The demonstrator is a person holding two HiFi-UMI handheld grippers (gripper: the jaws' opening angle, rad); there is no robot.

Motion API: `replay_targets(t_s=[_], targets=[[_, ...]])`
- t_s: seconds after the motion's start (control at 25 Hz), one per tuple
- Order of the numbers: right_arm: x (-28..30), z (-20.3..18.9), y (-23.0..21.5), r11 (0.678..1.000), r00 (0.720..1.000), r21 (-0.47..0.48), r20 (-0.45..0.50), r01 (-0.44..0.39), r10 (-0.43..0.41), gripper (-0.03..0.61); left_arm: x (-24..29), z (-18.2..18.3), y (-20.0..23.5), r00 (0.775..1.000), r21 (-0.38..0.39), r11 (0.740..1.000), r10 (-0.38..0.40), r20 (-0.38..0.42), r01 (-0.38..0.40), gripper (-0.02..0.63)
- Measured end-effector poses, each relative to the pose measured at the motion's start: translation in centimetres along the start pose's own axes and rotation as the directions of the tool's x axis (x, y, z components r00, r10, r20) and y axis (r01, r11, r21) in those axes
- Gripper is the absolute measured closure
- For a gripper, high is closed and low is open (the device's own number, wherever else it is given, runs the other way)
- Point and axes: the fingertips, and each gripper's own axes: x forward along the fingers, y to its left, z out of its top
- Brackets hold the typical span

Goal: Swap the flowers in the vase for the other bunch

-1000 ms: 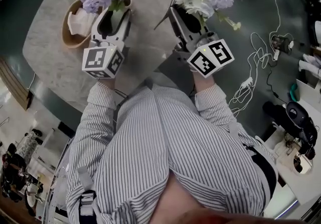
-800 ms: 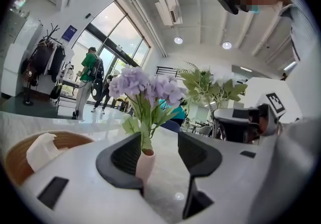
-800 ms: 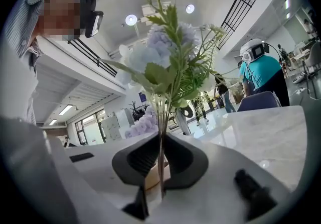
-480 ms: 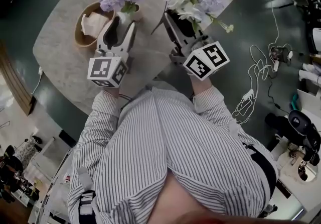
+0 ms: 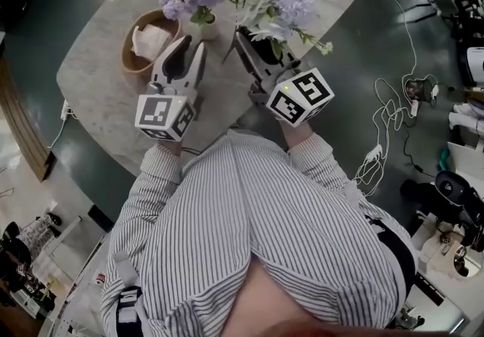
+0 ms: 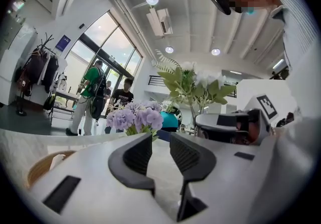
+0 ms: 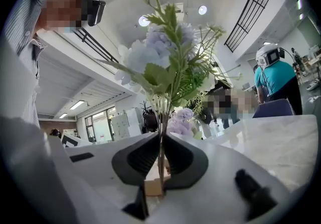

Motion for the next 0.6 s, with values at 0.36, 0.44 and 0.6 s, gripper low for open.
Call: replay_targets(t_s=[0.36,0.44,0.6], targets=[[-0.3,-0.4,0.7,1.0,1.0,-0.003,-0.021,0.001,-0.001,0.54,-0.6,0.9,-1.3,1.0,0.0,1.0,-0.025,0.006,0.025,0.565],[-0.4,-0.4,0.8,1.0,1.0,-0.006,-0.03,0.0,0.0,0.54,-0.6,1.1,-1.6,0.999,0.001,1.0,-0.031,0.006,0.031,0.569],[-0.5,-0.4,1.2,1.0,0.999,-0.011,-0.035,-0.001,0.001,0.54,-0.8,1.3,-1.9,0.999,-0.015,0.999,-0.041,-0.001,0.041,0.577]])
